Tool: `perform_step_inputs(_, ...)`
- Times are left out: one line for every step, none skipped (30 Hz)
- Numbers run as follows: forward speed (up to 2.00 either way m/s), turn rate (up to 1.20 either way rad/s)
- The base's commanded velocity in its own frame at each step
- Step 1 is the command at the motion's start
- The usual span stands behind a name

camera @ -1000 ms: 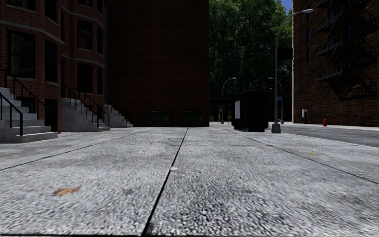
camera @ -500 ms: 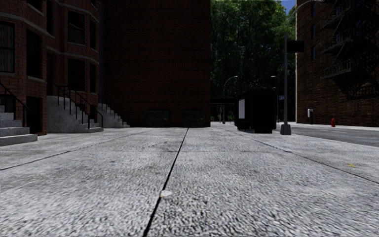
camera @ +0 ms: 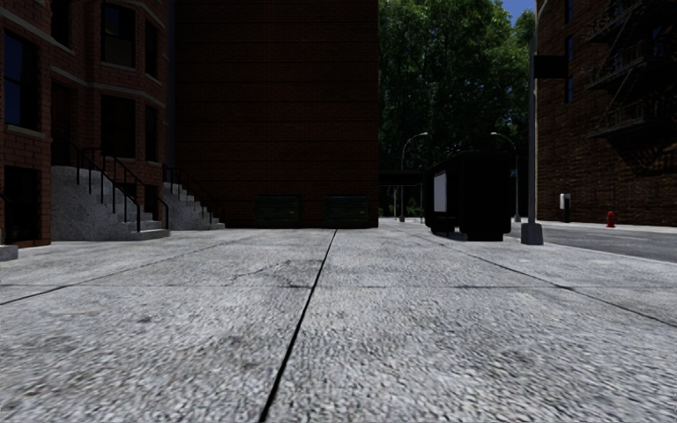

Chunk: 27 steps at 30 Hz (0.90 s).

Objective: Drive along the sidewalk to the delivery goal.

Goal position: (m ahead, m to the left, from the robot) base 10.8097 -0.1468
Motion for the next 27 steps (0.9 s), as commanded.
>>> perform_step_inputs(2.0,0.0)
perform_step_inputs(2.0,0.0)
perform_step_inputs(2.0,0.0)
perform_step_inputs(2.0,0.0)
perform_step_inputs(2.0,0.0)
perform_step_inputs(2.0,0.0)
perform_step_inputs(2.0,0.0)
perform_step_inputs(2.0,0.0)
perform_step_inputs(2.0,0.0)
perform_step_inputs(2.0,0.0)
perform_step_inputs(2.0,0.0)
perform_step_inputs(2.0,0.0)
perform_step_inputs(2.0,0.0)
perform_step_inputs(2.0,0.0)
perform_step_inputs(2.0,0.0)
perform_step_inputs(2.0,0.0)
perform_step_inputs(2.0,0.0)
perform_step_inputs(2.0,0.0)
perform_step_inputs(2.0,0.0)
perform_step_inputs(2.0,0.0)
perform_step_inputs(2.0,0.0)
perform_step_inputs(2.0,0.0)
perform_step_inputs(2.0,0.0)
perform_step_inputs(2.0,0.0)
perform_step_inputs(2.0,0.0)
perform_step_inputs(2.0,0.0)
perform_step_inputs(2.0,0.0)
